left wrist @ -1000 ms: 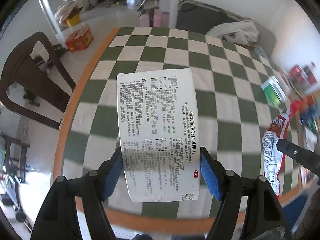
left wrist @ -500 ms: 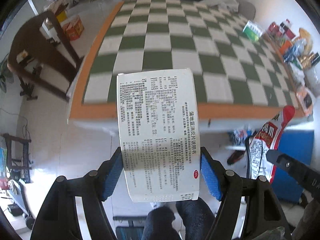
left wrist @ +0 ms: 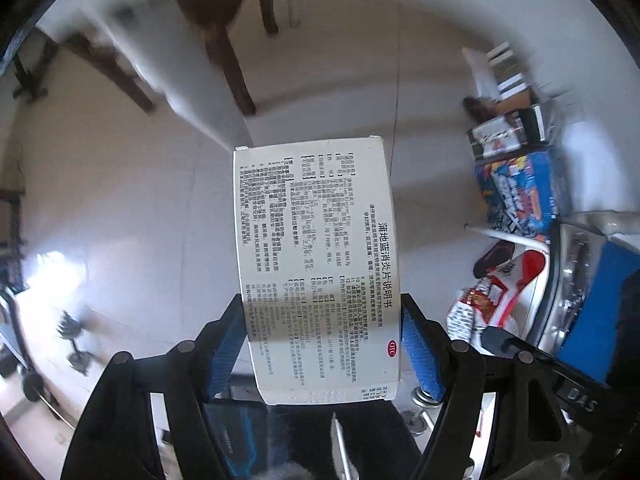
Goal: Collect trash
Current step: 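Carry the white box and red snack bag over the trash bin, then open both tools to drop the box and snack bag into the bin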
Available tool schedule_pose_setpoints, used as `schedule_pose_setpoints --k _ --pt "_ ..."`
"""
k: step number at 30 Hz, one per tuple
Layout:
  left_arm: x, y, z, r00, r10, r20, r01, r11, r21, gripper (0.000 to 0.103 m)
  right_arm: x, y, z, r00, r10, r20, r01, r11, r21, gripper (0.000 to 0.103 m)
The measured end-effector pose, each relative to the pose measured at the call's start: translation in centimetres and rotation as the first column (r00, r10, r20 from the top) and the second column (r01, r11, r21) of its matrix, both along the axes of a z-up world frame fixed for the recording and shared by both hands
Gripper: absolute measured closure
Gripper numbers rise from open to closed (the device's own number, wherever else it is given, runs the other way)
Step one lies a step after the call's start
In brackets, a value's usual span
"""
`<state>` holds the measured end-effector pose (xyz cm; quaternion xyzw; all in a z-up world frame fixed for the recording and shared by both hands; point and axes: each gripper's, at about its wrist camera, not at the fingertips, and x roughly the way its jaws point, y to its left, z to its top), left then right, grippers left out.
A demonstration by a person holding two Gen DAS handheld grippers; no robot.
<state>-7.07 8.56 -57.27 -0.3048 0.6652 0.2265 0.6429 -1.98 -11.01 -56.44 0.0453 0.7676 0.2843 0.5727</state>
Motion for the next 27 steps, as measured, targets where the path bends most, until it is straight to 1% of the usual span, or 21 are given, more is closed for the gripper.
schedule_pose_setpoints --k 2,3,4,5,6,7,8,9,10,11,12,13,14,15,17,19,20,23,24,27 --pt "0.2 0.5 -3.9 1.000 0.017 -0.011 -0.017 0.999 -0.033 0.031 -0.2 0.3 -5.6 0.999 -0.007 -0.040 0.006 1.000 -0.014 0.103" --pt "0.3 0.6 -5.3 1.000 0.020 -0.014 -0.021 0.999 -0.043 0.030 -0.1 0.4 -7.1 0.999 -0.011 -0.051 0.010 1.000 -0.017 0.103" --pt "0.3 0.7 -6.8 1.000 0.021 -0.016 -0.021 0.998 -0.051 0.029 -0.1 0.6 -9.3 0.998 -0.010 -0.064 0.008 1.000 -0.022 0.103" --pt "0.4 0.8 -8.3 1.000 0.020 -0.021 -0.021 0.998 -0.057 0.026 -0.1 1.0 -11.5 0.998 -0.005 -0.065 0.003 1.000 -0.026 0.103" --pt "0.5 0.9 -9.3 0.999 0.021 -0.028 -0.023 0.998 -0.061 0.012 0.0 1.4 -13.1 0.998 0.004 -0.065 -0.006 1.000 -0.025 0.103" --pt "0.5 1.0 -10.4 0.999 0.022 -0.035 -0.024 0.997 -0.068 0.001 0.0 1.6 -14.5 0.998 0.013 -0.069 -0.015 1.000 -0.026 0.102" --pt "0.5 1.0 -11.3 0.999 0.020 -0.040 -0.023 0.997 -0.070 0.000 -0.1 1.9 -16.2 0.997 0.011 -0.077 -0.014 0.999 -0.030 0.101" --pt "0.3 1.2 -11.6 0.999 0.018 -0.046 -0.021 0.998 -0.066 0.000 0.4 2.1 -17.2 0.997 0.014 -0.081 -0.016 0.999 -0.034 0.100" --pt "0.2 1.2 -12.2 0.998 0.015 -0.063 -0.019 0.998 -0.054 0.000 0.2 2.6 -18.6 0.996 0.033 -0.087 -0.037 0.999 -0.038 0.094" --pt "-0.1 1.3 -12.4 0.998 0.017 -0.068 -0.021 0.999 -0.047 0.000 0.0 2.8 -19.6 0.995 0.050 -0.082 -0.054 0.997 -0.050 0.076" --pt "-0.5 1.4 -12.4 0.998 0.021 -0.067 -0.023 0.999 -0.039 0.000 -0.1 2.9 -20.0 0.996 0.062 -0.070 -0.067 0.996 -0.067 0.061" --pt "-1.0 1.7 -12.1 0.997 0.026 -0.066 -0.028 0.999 -0.022 0.000 -0.4 3.2 -20.4 0.995 0.077 -0.057 -0.082 0.993 -0.080 0.031" --pt "-1.6 2.0 -11.7 0.998 0.029 -0.064 -0.029 1.000 -0.002 0.000 -0.6 3.4 -20.5 0.995 0.094 -0.040 -0.098 0.991 -0.097 0.015" --pt "-1.9 1.9 -10.8 0.998 0.025 -0.062 -0.023 0.999 0.031 0.000 -0.8 3.6 -20.2 0.994 0.111 -0.009 -0.112 0.986 -0.126 0.013" --pt "-2.7 2.0 -9.7 0.997 0.014 -0.075 -0.009 0.998 0.065 0.000 -1.3 3.7 -19.0 0.985 0.158 0.073 -0.140 0.969 -0.205 0.004" --pt "-3.7 1.9 -7.9 0.996 0.005 -0.087 0.003 0.996 0.093 0.000 -1.8 3.4 -17.4 0.972 0.192 0.138 -0.146 0.947 -0.286 0.000" --pt "-4.2 1.9 -6.9 0.996 0.001 -0.087 0.008 0.995 0.101 0.000 -2.0 3.2 -16.3 0.965 0.204 0.163 -0.146 0.939 -0.312 0.000" --pt "-5.6 1.5 -3.0 0.996 -0.023 -0.082 0.033 0.991 0.127 0.000 -2.6 3.0 -13.2 0.949 0.238 0.207 -0.155 0.923 -0.353 0.000" --pt "-6.0 1.2 -0.8 0.997 -0.032 -0.076 0.042 0.990 0.136 0.000 -2.9 2.8 -11.7 0.942 0.250 0.223 -0.158 0.919 -0.361 0.000" --pt "-6.9 0.3 3.8 0.997 -0.049 -0.055 0.057 0.987 0.148 0.000 -3.7 1.8 -5.8 0.929 0.260 0.262 -0.158 0.921 -0.355 0.000"
